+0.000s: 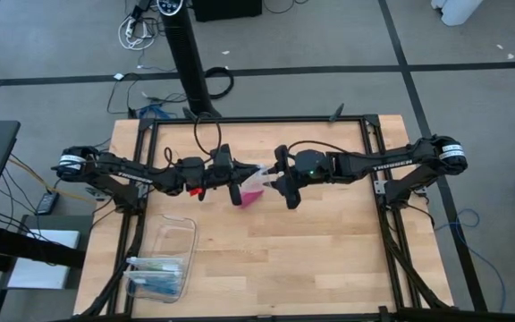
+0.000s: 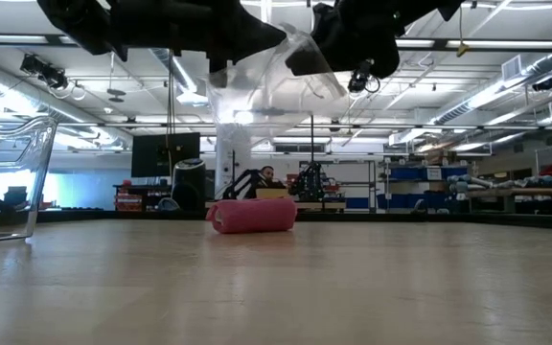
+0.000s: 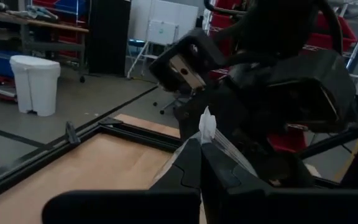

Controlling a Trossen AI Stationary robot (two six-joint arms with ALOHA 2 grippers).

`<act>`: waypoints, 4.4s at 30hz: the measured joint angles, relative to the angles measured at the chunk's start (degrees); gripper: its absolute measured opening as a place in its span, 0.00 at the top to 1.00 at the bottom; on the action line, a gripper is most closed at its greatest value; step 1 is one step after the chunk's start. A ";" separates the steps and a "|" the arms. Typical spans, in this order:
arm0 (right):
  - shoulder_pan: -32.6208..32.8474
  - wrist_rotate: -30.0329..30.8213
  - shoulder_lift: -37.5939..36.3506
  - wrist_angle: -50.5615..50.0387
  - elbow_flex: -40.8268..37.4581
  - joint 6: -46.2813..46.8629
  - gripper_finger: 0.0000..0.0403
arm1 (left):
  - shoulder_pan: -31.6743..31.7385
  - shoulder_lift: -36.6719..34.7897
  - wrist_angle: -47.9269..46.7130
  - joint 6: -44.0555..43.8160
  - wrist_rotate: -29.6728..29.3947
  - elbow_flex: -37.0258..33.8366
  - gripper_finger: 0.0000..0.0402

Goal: Roll bandage
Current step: Put the rolled pink bandage into the transparent zip bag

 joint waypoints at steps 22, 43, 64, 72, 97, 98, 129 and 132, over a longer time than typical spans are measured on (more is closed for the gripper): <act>-0.22 -2.62 0.02 1.65 0.00 -4.54 0.66 | 0.86 0.02 1.94 -3.94 -0.50 0.09 1.00; -5.84 -8.98 0.04 1.09 0.00 21.04 0.59 | 0.66 0.02 2.22 -2.36 -0.07 0.09 1.00; -6.19 -6.82 0.06 -3.36 -0.04 35.95 0.47 | -0.12 6.23 1.64 4.40 -4.82 0.17 1.00; -6.19 -6.74 0.07 -5.90 -0.04 35.49 0.44 | -0.14 6.25 2.54 8.31 -6.67 0.17 1.00; -5.66 -2.32 -9.43 -8.06 -0.04 30.07 0.39 | 4.95 6.23 11.25 9.60 -0.48 -6.08 1.00; -5.58 -2.27 -9.81 -8.19 -0.04 30.07 0.39 | 5.24 6.23 11.71 9.61 -0.46 -6.39 1.00; -4.98 -10.03 22.23 6.87 -0.04 14.57 0.27 | 20.78 2.42 17.77 6.29 7.77 -11.42 1.00; -6.40 -10.38 24.47 7.81 -0.02 14.53 0.26 | 21.06 2.40 17.95 5.91 8.19 -12.01 1.00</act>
